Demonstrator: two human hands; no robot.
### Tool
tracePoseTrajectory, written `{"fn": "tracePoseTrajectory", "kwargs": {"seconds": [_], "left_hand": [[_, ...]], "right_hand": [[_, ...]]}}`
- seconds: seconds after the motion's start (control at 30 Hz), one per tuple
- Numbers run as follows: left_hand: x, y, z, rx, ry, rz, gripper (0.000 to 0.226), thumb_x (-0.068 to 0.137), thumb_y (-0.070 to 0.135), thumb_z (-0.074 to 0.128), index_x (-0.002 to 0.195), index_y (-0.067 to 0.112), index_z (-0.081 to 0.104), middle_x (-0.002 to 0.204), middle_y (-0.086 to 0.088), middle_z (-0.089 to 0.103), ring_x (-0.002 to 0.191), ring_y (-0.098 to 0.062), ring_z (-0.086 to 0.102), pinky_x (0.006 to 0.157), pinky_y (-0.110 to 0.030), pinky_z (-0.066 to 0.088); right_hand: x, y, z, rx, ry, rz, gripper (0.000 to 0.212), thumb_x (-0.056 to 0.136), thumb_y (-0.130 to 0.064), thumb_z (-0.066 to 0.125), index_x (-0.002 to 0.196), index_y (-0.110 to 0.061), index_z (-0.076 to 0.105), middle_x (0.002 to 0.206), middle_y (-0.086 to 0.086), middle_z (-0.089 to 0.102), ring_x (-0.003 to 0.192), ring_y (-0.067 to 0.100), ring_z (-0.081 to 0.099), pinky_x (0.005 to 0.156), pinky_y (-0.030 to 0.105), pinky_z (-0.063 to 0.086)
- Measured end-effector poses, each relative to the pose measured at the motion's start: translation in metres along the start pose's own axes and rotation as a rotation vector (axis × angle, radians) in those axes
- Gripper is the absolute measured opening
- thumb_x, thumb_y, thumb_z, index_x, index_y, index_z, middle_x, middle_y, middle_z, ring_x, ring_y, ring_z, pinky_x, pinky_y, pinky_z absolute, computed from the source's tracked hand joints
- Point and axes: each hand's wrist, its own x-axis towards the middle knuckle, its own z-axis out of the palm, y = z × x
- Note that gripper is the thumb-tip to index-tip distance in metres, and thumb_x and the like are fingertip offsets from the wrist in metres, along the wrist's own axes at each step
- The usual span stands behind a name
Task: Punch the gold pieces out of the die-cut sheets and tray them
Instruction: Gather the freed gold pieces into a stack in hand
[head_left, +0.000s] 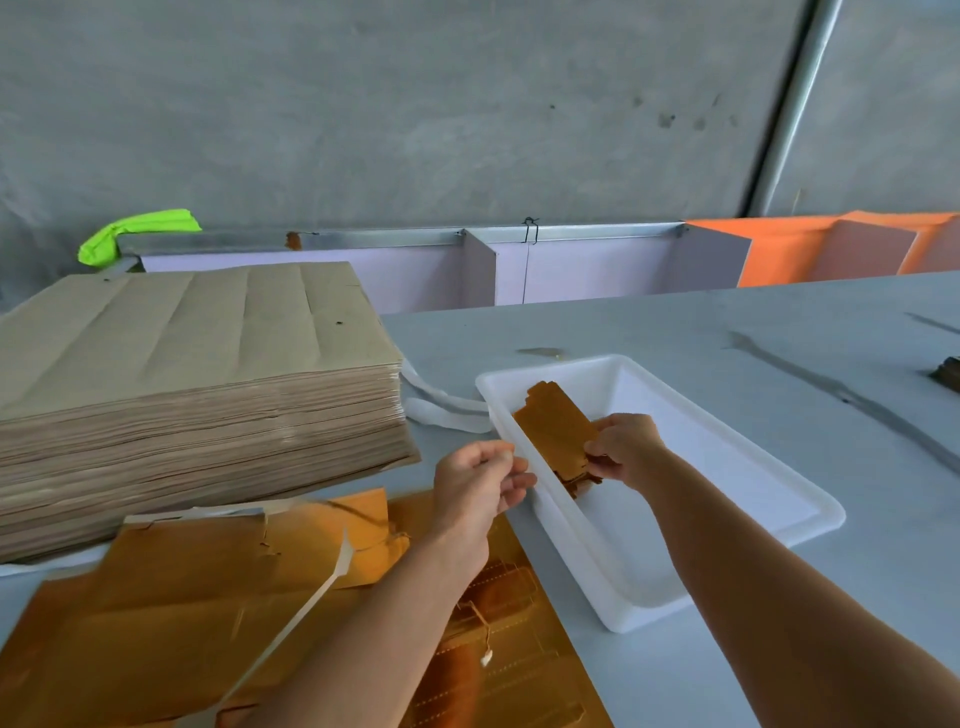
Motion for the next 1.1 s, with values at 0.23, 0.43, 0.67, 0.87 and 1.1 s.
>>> {"fn": "tracePoseTrajectory", "kwargs": {"seconds": [0.23, 0.43, 0.67, 0.87, 1.1], "left_hand": [[-0.003, 0.000, -0.003, 0.018, -0.008, 0.002, 0.013, 0.095, 0.011, 0.054, 0.104, 0.011, 0.064, 0.096, -0.010, 0.071, 0.085, -0.020, 0.071, 0.079, -0.031, 0.057], [-0.007, -0.001, -0.007, 0.049, 0.003, 0.016, 0.011, 0.095, 0.011, 0.055, 0.099, 0.013, 0.065, 0.094, -0.007, 0.071, 0.083, -0.017, 0.071, 0.075, -0.028, 0.056], [-0.015, -0.006, -0.036, 0.625, 0.096, 0.330, 0.020, 0.090, 0.009, 0.060, 0.109, 0.012, 0.064, 0.102, 0.001, 0.066, 0.096, -0.013, 0.062, 0.081, -0.018, 0.049], [-0.020, -0.003, -0.099, 1.600, 0.376, 0.409, 0.061, 0.082, 0.046, 0.066, 0.131, 0.017, 0.042, 0.131, -0.007, 0.044, 0.121, -0.024, 0.041, 0.103, -0.036, 0.034], [-0.038, 0.009, -0.138, 1.097, 0.411, 0.569, 0.061, 0.093, 0.039, 0.052, 0.143, 0.010, 0.034, 0.147, -0.012, 0.030, 0.137, -0.024, 0.022, 0.113, -0.036, 0.023]], "right_hand": [[-0.002, 0.005, 0.001, -0.026, -0.038, -0.027, 0.023, 0.083, 0.007, 0.065, 0.103, -0.005, 0.066, 0.084, 0.011, 0.059, 0.065, 0.022, 0.062, 0.068, 0.031, 0.058], [-0.002, 0.009, 0.009, -0.406, 0.028, -0.165, 0.022, 0.082, -0.008, 0.068, 0.103, -0.004, 0.068, 0.092, 0.012, 0.070, 0.083, 0.024, 0.070, 0.078, 0.034, 0.059], [-0.028, -0.008, 0.017, -0.650, 0.145, -0.410, 0.030, 0.084, -0.011, 0.057, 0.113, -0.005, 0.064, 0.119, 0.014, 0.063, 0.110, 0.033, 0.057, 0.088, 0.035, 0.049], [-0.101, -0.033, 0.034, -0.468, 0.161, -0.765, 0.023, 0.088, -0.012, 0.058, 0.108, -0.010, 0.069, 0.114, 0.011, 0.067, 0.104, 0.029, 0.060, 0.087, 0.032, 0.046], [-0.160, 0.009, 0.095, -0.462, -0.342, -0.623, 0.022, 0.092, -0.011, 0.058, 0.111, -0.014, 0.068, 0.113, 0.002, 0.066, 0.090, 0.010, 0.060, 0.074, 0.015, 0.048]]}}
